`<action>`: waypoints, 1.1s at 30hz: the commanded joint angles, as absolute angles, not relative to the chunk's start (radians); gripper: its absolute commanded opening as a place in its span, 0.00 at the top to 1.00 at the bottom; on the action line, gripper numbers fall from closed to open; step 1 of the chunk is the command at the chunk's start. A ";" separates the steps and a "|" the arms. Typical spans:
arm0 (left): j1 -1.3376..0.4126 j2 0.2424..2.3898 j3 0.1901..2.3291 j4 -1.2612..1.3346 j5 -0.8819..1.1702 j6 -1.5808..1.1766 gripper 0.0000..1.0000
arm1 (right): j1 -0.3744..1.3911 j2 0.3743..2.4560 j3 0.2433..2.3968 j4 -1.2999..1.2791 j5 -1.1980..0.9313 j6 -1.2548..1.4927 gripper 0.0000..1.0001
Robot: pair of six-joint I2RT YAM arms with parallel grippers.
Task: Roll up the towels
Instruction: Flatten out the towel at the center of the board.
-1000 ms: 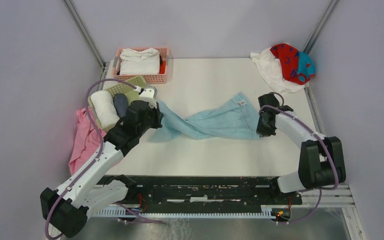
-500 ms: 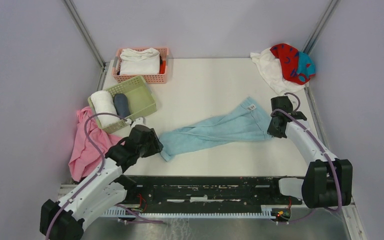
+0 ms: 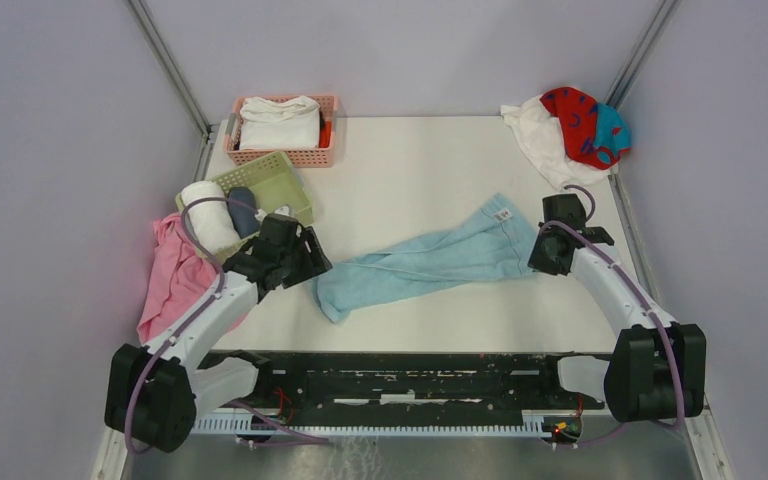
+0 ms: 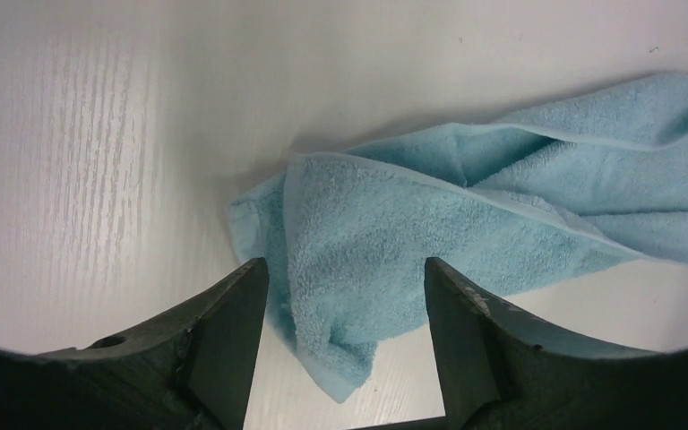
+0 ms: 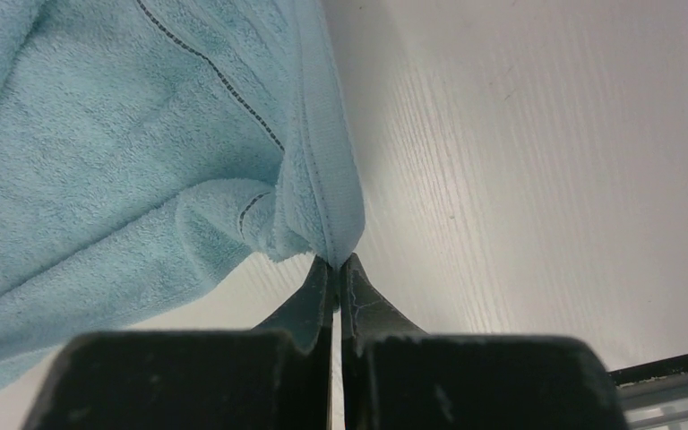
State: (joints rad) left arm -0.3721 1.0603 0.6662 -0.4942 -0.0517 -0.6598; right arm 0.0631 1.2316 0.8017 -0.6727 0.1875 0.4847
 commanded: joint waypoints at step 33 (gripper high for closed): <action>-0.277 1.581 1.584 -0.269 0.039 -0.286 0.97 | 0.029 1.359 1.523 -0.704 0.445 0.542 1.00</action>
State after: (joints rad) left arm -0.2871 1.4715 1.3354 -0.3069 0.0792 -0.4141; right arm 0.0509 1.2781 1.3346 -0.7422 0.3496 0.5297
